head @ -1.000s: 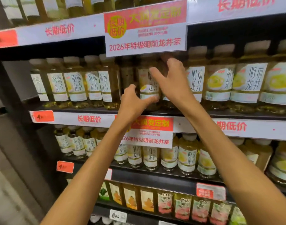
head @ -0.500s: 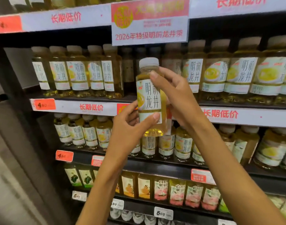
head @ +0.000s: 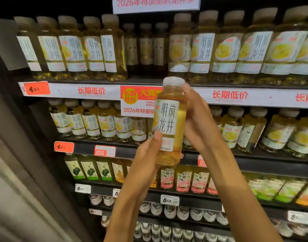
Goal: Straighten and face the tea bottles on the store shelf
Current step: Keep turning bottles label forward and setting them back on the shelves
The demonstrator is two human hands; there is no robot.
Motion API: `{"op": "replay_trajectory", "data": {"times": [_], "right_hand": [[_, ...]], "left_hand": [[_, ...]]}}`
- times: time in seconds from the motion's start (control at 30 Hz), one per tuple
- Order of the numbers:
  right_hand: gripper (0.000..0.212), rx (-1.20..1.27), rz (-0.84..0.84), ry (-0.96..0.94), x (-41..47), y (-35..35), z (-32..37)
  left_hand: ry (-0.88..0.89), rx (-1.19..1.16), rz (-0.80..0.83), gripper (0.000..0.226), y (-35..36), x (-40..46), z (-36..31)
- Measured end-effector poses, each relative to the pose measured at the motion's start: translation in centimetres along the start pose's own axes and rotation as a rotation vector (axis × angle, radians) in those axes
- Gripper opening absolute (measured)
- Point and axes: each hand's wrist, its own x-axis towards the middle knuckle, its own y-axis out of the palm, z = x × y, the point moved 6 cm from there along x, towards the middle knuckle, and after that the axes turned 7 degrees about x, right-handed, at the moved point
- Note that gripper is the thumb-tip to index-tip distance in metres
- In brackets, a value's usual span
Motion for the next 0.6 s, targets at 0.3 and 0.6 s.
{"op": "replay_trajectory", "data": {"times": [0.3, 0.6], "right_hand": [[0.029, -0.054, 0.003, -0.03, -0.3, -0.1, 0.5], [0.027, -0.137, 0.028, -0.027, 0.0, -0.1, 1.6]], "left_hand": [[-0.007, -0.076, 0.069, 0.06, 0.7, -0.7, 0.7], [-0.037, -0.048, -0.048, 0.05, 1.0, -0.3, 0.5]]}}
